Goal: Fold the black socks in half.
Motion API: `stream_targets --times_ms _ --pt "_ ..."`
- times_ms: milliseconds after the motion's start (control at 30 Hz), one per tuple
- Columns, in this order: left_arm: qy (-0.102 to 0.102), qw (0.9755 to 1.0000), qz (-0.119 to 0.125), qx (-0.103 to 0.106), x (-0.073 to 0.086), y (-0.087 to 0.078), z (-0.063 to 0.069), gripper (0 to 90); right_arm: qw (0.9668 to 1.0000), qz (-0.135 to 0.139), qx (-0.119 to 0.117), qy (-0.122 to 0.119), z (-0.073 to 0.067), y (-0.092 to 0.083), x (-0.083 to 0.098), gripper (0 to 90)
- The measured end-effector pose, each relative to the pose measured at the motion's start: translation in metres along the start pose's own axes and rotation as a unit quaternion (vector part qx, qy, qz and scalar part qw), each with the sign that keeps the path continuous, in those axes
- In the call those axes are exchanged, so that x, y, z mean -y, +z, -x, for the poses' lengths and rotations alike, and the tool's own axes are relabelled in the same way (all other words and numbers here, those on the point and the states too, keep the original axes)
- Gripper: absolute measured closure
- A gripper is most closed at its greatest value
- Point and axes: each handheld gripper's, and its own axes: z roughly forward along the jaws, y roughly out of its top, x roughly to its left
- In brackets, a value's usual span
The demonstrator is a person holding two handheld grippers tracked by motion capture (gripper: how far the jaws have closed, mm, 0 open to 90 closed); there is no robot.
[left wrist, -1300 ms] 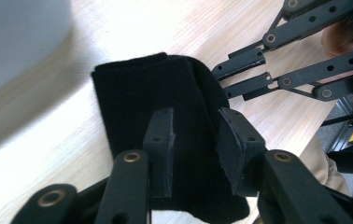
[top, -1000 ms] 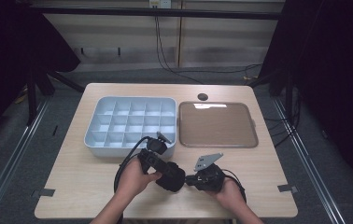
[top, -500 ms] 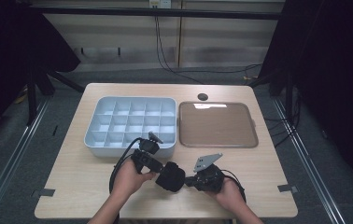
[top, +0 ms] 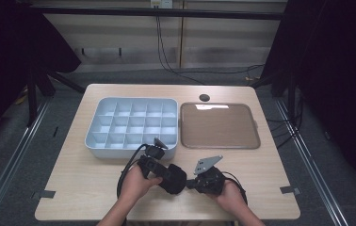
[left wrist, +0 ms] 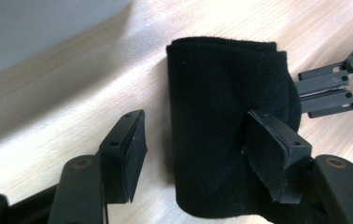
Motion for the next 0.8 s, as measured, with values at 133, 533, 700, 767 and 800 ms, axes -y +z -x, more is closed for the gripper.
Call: stream_targets --times_ms 133,533,700,767,800 --pt "-0.001 1.0000 -0.001 -0.004 0.000 0.002 0.002 38.1 1.0000 0.001 -0.002 0.006 0.000 0.000 0.000 87.4" --pt "-0.001 0.9997 0.012 0.020 0.004 0.006 0.004 55.9 1.0000 0.002 0.005 0.002 -0.001 0.000 0.000 87.8" --pt "0.019 0.9997 0.008 0.011 0.004 0.005 0.010 68.7 1.0000 0.004 0.003 0.003 -0.001 0.001 0.001 87.3" --pt "0.028 0.9996 0.002 0.000 0.002 0.004 0.014 69.9 1.0000 0.004 0.003 0.004 -0.001 0.001 0.001 85.6" --pt "0.030 0.9996 0.000 -0.002 0.001 0.003 0.014 70.6 1.0000 0.005 0.003 0.004 -0.002 0.001 0.001 83.7"
